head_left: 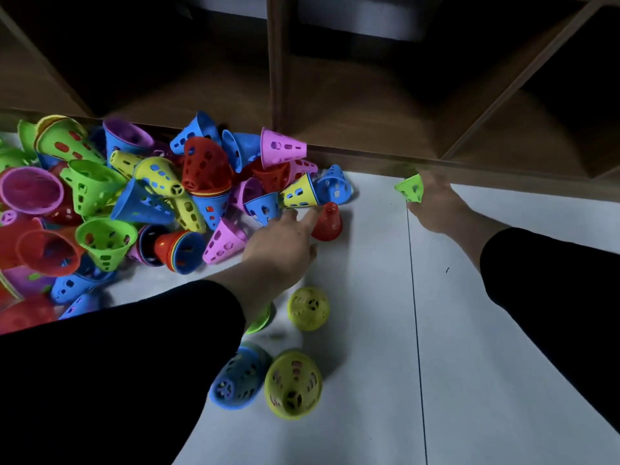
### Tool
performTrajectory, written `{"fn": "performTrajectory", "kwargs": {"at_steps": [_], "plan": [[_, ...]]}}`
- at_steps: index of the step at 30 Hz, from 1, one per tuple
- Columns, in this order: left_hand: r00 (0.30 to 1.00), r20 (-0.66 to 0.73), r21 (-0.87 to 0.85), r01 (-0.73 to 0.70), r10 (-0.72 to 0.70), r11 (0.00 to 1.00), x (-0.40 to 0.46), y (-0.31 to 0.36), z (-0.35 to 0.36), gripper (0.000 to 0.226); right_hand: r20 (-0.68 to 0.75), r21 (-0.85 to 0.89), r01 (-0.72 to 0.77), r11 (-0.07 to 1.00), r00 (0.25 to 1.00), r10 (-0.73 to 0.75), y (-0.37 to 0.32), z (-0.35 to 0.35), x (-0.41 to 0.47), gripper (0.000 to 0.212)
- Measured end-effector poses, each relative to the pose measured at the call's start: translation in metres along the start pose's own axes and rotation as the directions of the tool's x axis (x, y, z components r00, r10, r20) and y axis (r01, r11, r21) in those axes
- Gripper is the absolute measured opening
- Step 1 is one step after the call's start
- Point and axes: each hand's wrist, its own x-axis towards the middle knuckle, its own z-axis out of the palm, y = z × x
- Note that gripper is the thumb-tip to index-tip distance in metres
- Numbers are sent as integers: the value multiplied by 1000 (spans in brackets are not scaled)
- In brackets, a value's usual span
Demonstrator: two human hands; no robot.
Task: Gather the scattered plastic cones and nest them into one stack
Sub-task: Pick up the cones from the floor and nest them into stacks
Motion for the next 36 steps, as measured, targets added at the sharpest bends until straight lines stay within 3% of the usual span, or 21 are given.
{"fn": "performTrajectory", "kwargs": {"at_steps": [3,7,13,18,22,25,29,34,36], "plan": [[998,49,72,-31,27,997,17,7,5,74,51,22,0,1000,999,-1,2,0,13,69],[995,94,114,-41,30,993,38,14,8,73,-33,22,11,1000,999,-10,6,3,13,44],[999,28,141,-27,23,990,42,28,9,39,-56,40,124,992,991,-121,-3,28,-22,41],[997,74,130,16,-26,991,31,19,19,41,-44,126,215,968,976,-211,-27,35,-57,46],[998,8,-158,66,-66,985,11,-2,6,33,3,261,308,915,947,-320,-54,18,-101,60],[983,-107,-414,93,-150,905,-24,-23,-32,44,78,308,376,874,906,-417,-76,-8,-146,71],[964,-218,-438,42,-151,898,-95,-49,-75,51,136,219,496,840,837,-529,-98,-28,-196,61],[981,-186,-351,-9,-60,936,-149,-63,-57,49,194,45,648,761,741,-643,-118,-12,-211,51],[988,-156,-228,-23,-13,973,-146,-62,-42,50,243,-41,678,734,719,-651,-121,3,-208,54]]}}
